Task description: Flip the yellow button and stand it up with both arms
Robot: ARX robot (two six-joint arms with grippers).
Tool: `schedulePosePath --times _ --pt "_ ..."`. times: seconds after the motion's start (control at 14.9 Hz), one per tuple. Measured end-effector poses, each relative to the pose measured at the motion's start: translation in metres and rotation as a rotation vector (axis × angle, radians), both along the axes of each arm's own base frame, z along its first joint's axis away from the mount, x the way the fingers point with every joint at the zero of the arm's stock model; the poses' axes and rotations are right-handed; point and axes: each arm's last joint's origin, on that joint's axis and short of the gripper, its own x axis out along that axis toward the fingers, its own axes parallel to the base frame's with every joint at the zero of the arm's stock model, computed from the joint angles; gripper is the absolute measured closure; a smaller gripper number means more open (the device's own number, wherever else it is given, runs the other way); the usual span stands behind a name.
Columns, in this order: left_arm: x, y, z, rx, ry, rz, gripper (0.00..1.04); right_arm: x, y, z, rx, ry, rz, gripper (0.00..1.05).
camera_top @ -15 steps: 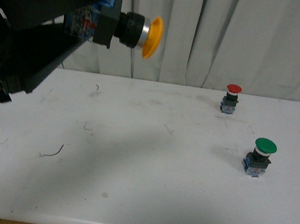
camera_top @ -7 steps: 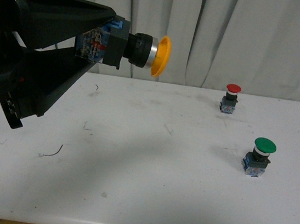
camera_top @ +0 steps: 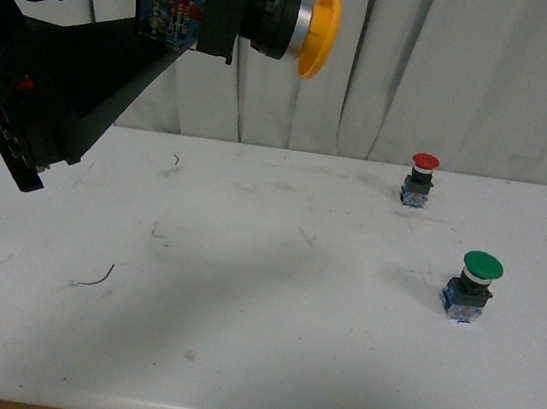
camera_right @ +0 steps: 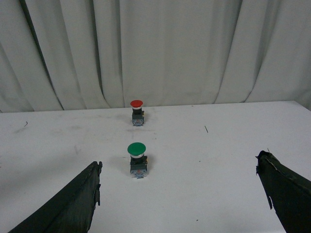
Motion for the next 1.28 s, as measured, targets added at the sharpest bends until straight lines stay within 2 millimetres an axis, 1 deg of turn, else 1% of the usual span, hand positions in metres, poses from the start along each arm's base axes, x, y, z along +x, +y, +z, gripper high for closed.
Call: schedulePosePath --times 0.4,0.47,0.54,0.6,0.67,0.74,0.81,0.94,1.08,1.14,1.21,1.28 --pt "0.001 0.000 -0.002 0.002 0.007 0.000 0.69 0.000 0.000 0.000 0.000 -0.001 0.002 0.06" --pt "0.002 -0.001 -0.002 0.002 0.009 0.002 0.69 0.004 -0.003 0.007 -0.007 -0.055 0.106 0.06" --pt "0.002 -0.002 -0.002 0.002 0.008 -0.004 0.69 0.011 -0.003 0.012 -0.007 -0.057 0.172 0.06" --pt "0.003 -0.002 -0.001 0.002 0.006 -0.004 0.69 0.023 0.003 0.021 -0.003 -0.072 0.246 0.06" --pt "0.003 -0.003 -0.001 0.001 0.004 -0.004 0.69 0.035 0.007 0.034 0.012 -0.107 0.271 0.06" --pt "0.004 -0.004 0.000 0.001 0.004 -0.006 0.69 0.054 0.013 0.057 0.039 -0.166 0.286 0.06" --pt "0.004 -0.004 0.000 0.001 0.003 -0.008 0.69 0.079 0.026 0.077 0.083 -0.204 0.335 0.06" --pt "0.004 -0.004 0.000 0.001 0.003 -0.006 0.69 0.113 0.044 0.093 0.149 -0.186 0.397 0.06" --pt "0.004 -0.003 0.000 0.001 0.003 -0.003 0.69 0.127 0.054 0.104 0.218 -0.209 0.456 0.06" --pt "0.004 -0.003 0.000 0.001 0.003 -0.003 0.69 0.132 0.059 0.111 0.287 -0.239 0.532 0.06" --pt "0.005 -0.003 0.000 0.001 0.003 -0.002 0.69 0.134 0.063 0.111 0.353 -0.240 0.600 0.06" --pt "0.005 -0.003 0.000 0.001 0.003 -0.003 0.69 0.138 0.069 0.107 0.459 -0.209 0.663 0.06"
